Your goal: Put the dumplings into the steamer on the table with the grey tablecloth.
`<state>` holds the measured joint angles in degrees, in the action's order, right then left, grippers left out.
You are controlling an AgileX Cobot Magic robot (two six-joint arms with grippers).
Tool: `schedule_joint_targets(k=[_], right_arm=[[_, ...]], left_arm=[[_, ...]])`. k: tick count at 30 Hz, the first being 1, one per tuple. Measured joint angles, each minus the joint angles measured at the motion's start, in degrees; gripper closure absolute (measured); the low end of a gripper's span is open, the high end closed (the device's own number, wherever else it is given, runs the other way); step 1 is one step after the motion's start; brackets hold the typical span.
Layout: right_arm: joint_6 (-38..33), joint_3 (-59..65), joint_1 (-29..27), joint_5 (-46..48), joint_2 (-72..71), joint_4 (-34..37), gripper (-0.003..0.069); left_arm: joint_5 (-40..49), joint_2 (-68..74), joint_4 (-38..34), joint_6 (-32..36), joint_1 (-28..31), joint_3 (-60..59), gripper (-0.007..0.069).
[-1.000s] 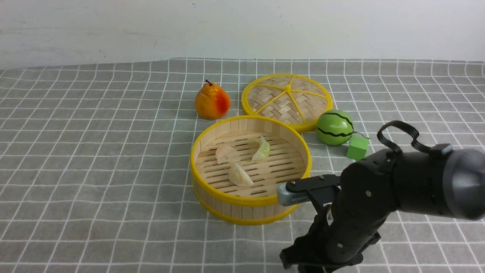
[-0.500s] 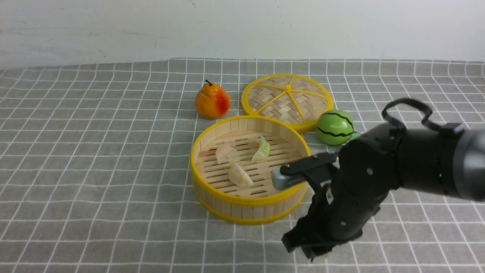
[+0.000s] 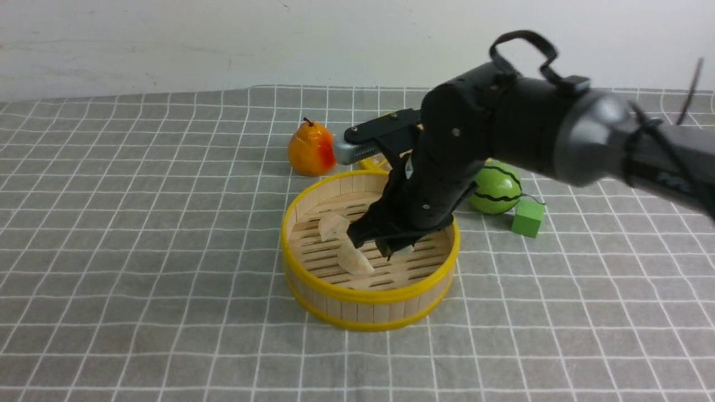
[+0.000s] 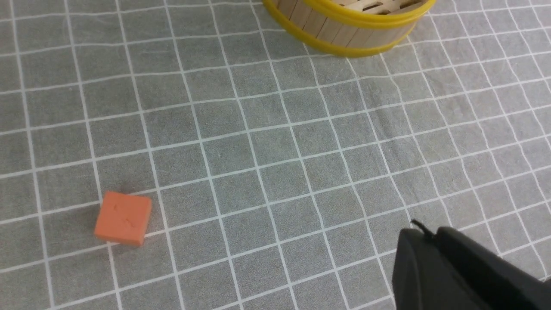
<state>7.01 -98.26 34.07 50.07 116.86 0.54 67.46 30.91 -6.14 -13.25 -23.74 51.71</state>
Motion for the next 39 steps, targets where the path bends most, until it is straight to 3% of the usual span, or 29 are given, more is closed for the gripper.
schedule_joint_targets(k=[9,14,19,24,31,34,39], right_arm=[[0.79,-4.33,-3.4,-0.09,7.91,0.15,0.0358],[1.0,-4.69,-3.96,0.46,7.7,1.48,0.0217],[-0.51,-4.69,-3.96,3.02,5.37,3.41,0.0204],[-5.2,-3.74,-3.96,5.95,-3.29,7.73,0.0335],[-8.54,10.53,-3.96,-0.45,-21.37,11.04,0.0613],[-9.84,19.9,-3.96,-7.58,-30.33,11.22,0.0674],[-13.14,35.0,-3.96,-18.19,-46.68,12.54,0.0678]], left_arm=[[0.24,0.0,0.24,0.0,0.0,0.0,0.0586],[-1.29,0.0,2.55,0.57,0.0,-2.06,0.0586],[-5.27,-2.33,3.23,3.11,0.0,-6.86,0.0586],[-12.9,-13.66,3.23,4.1,0.0,-16.48,0.0584],[-27.05,-28.64,3.23,4.1,0.0,-26.34,0.0575],[-30.66,-30.37,3.23,4.1,0.0,-28.02,0.0573],[-30.52,-30.3,3.23,4.1,0.0,-28.45,0.0573]])
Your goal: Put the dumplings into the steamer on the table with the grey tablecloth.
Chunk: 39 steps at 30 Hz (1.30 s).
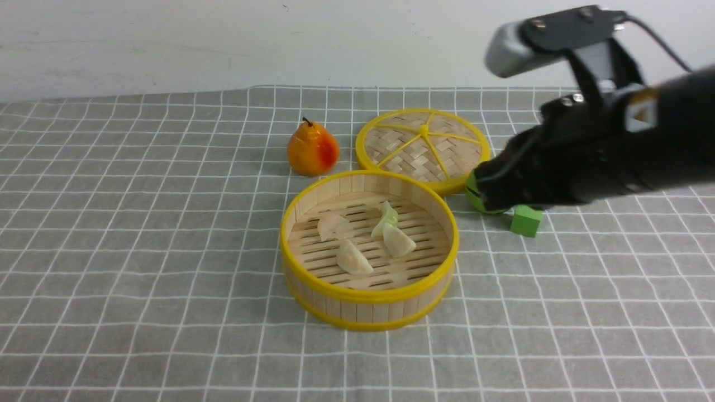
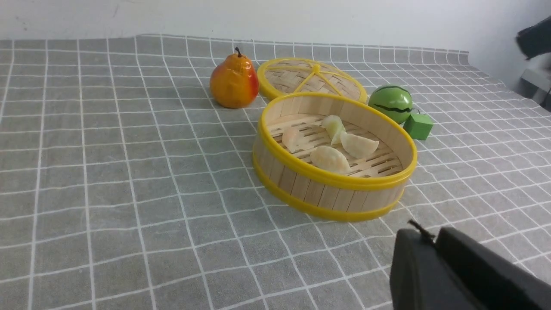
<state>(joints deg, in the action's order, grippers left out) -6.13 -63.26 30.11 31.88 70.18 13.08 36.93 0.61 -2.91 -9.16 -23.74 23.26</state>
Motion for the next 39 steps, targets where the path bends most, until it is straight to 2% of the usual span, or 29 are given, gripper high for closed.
schedule_joint_targets(k=[8,15,33,36,39], right_arm=[[-1.53,17.8,0.0,-11.96,-23.81,0.44,0.0678],[-1.53,22.36,0.0,-13.24,-34.21,0.38,0.0674],[-1.58,22.9,0.0,-11.67,-35.96,-0.28,0.0664],[-1.58,25.38,0.0,-13.1,-36.59,-2.88,0.0664],[-1.65,32.35,-1.24,-18.46,-39.77,-6.6,0.0669]], left_arm=[[2.21,0.0,0.0,0.0,0.0,0.0,0.0565],[3.31,0.0,0.0,0.0,0.0,0.0,0.0557],[3.66,0.0,0.0,0.0,0.0,-0.04,0.0536],[3.66,0.0,0.0,0.0,0.0,-0.04,0.0536],[3.66,0.0,0.0,0.0,0.0,-0.11,0.0533]])
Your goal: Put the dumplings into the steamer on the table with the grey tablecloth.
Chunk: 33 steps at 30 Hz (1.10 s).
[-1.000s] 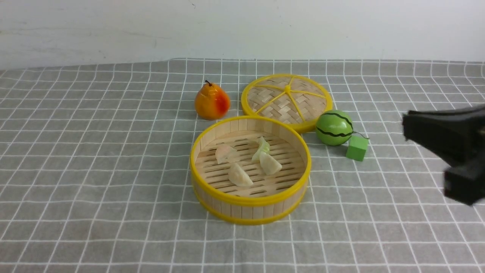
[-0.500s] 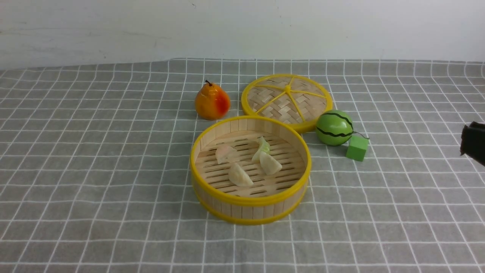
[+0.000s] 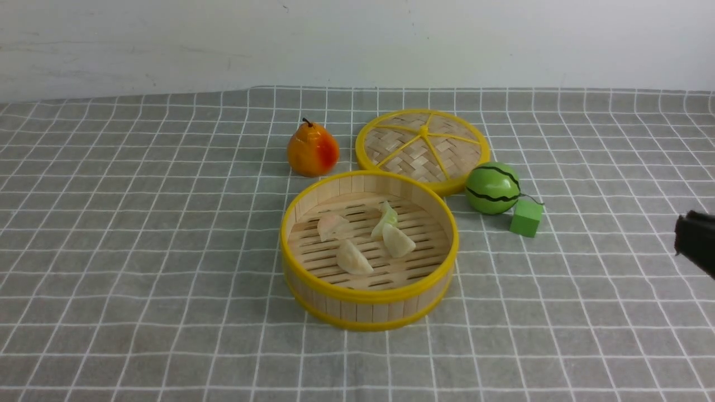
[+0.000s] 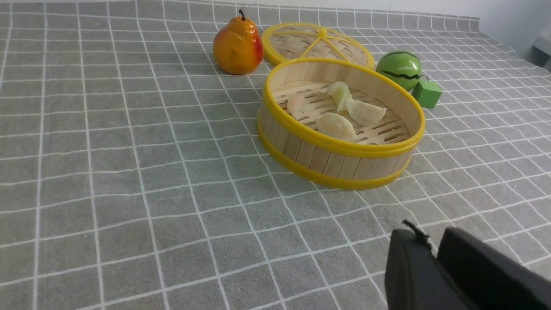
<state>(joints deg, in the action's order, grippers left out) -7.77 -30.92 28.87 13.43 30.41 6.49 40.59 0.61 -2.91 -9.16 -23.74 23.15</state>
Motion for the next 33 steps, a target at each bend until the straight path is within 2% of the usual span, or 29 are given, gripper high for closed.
schedule_joint_targets(k=[3,6,7,12,17,23,33], right_arm=[[0.23,6.89,-4.08,-4.61,-3.91,-0.81,0.068],[3.46,14.33,-11.07,-6.67,-8.9,-2.23,0.068],[5.41,17.5,-14.29,-6.67,-10.95,-3.81,0.068],[12.92,24.99,-21.37,-4.3,-19.86,-9.88,0.068],[17.99,31.92,-27.59,-0.98,-28.98,-11.28,0.068],[18.97,32.45,-28.58,5.64,-31.02,-11.44,0.068],[18.97,32.03,-28.58,8.03,-31.02,-11.44,0.068]], left_arm=[[0.0,0.0,0.0,0.0,0.0,0.0,0.0533],[0.0,0.0,0.0,0.0,0.0,0.0,0.0531],[0.0,0.0,0.0,0.0,0.0,0.0,0.0531],[0.0,0.0,0.0,0.0,0.0,0.0,0.0524],[0.0,0.0,0.0,0.0,0.0,0.0,0.0518],[0.06,0.0,0.0,0.0,0.0,0.0,0.0513],[0.06,0.0,0.0,0.0,0.0,0.0,0.0512]])
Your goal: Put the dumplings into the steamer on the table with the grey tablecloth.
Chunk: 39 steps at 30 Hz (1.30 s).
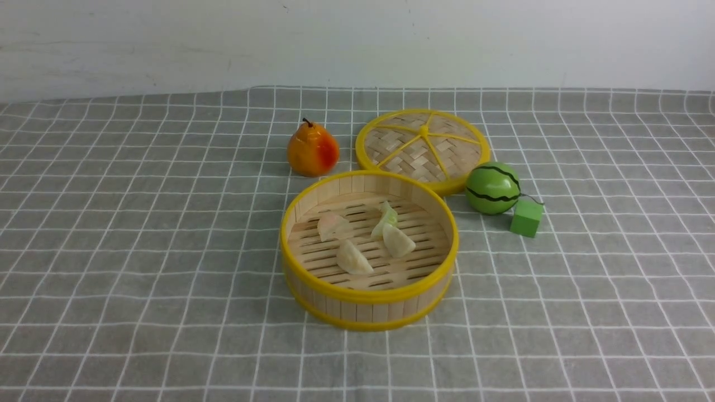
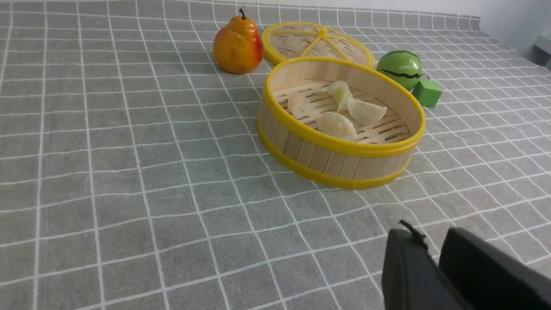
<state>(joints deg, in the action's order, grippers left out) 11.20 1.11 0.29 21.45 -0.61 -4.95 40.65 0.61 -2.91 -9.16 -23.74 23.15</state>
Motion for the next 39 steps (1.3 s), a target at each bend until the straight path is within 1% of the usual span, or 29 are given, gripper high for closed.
schedule_joint_targets(k=[34,36,39], right_arm=[[0.01,-0.06,0.0,0.13,0.0,0.22,0.0663],[0.01,-0.06,0.0,0.13,0.0,0.22,0.0663],[0.01,-0.06,0.0,0.13,0.0,0.22,0.0663]], left_arm=[[-0.12,0.0,0.0,0.0,0.0,-0.31,0.0494],[-2.47,0.0,0.0,0.0,0.0,-2.06,0.0494],[-9.59,-0.41,0.13,0.0,2.33,-5.44,0.0538]])
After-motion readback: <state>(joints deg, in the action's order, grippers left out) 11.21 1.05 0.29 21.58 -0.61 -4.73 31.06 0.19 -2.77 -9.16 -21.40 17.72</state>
